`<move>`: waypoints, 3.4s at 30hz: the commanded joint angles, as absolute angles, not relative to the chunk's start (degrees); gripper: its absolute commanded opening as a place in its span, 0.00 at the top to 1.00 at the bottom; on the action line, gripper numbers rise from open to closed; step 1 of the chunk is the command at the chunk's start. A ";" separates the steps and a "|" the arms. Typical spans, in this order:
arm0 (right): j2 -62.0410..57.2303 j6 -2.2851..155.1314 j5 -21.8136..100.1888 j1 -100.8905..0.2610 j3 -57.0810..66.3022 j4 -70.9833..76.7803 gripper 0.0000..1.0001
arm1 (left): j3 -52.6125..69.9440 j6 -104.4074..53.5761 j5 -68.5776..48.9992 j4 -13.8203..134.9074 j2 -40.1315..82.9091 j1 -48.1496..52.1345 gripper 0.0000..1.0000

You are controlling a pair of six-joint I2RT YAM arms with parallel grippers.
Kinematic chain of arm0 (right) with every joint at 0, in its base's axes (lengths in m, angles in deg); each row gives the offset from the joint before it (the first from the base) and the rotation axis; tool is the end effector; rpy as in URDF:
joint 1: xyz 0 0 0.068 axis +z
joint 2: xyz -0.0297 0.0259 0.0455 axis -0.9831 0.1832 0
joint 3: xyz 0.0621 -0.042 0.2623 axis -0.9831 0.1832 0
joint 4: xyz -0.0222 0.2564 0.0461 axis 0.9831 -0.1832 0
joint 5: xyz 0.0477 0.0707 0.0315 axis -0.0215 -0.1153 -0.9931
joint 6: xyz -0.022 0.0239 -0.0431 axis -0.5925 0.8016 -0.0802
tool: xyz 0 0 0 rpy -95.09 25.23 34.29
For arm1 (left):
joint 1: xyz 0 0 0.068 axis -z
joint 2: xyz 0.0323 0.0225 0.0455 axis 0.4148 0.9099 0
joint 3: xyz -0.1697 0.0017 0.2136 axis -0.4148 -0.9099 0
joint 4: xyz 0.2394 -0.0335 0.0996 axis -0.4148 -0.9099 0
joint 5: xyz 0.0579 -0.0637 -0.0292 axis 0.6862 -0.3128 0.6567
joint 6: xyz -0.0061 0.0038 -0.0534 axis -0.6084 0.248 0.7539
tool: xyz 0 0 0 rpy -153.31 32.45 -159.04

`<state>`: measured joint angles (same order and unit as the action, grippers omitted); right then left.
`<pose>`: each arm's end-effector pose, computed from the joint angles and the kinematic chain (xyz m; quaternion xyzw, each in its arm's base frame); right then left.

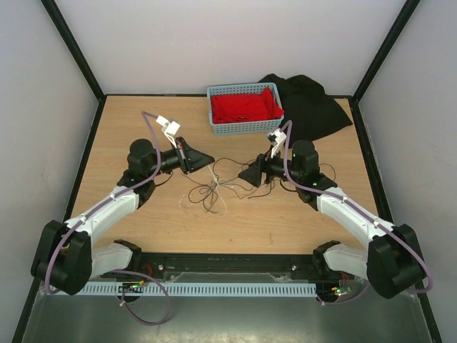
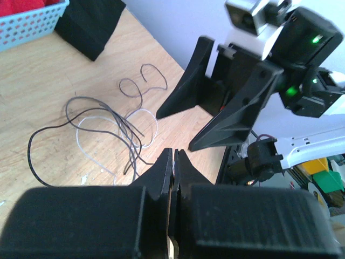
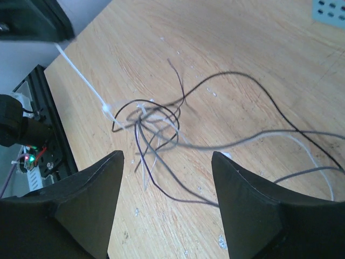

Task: Zip-tie the wires
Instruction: Tie the cable at the center of the board, then adjust the cable at the center of the board.

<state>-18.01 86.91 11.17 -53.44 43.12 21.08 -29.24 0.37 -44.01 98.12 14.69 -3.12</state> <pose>0.2207 0.1309 0.2709 -0.2503 0.7164 0.4432 0.4771 0.2332 -0.1173 0.2796 0.1777 0.6594 -0.5505 0.4802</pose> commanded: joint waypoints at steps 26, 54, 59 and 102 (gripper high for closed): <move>-19.72 85.95 12.85 -53.50 49.06 29.07 0.24 | -13.58 -6.18 -46.00 72.45 8.41 -6.23 1.00; -4.42 82.50 2.12 -52.42 49.13 49.09 0.56 | -10.90 -9.77 -44.01 64.77 6.56 -6.23 1.00; -0.80 80.59 4.94 -51.17 49.67 53.73 0.55 | -10.81 -9.50 -44.24 64.59 6.65 -6.23 1.00; -0.53 78.81 9.86 -45.90 42.17 37.02 1.00 | -11.21 -9.74 -42.46 57.01 4.81 -11.26 1.00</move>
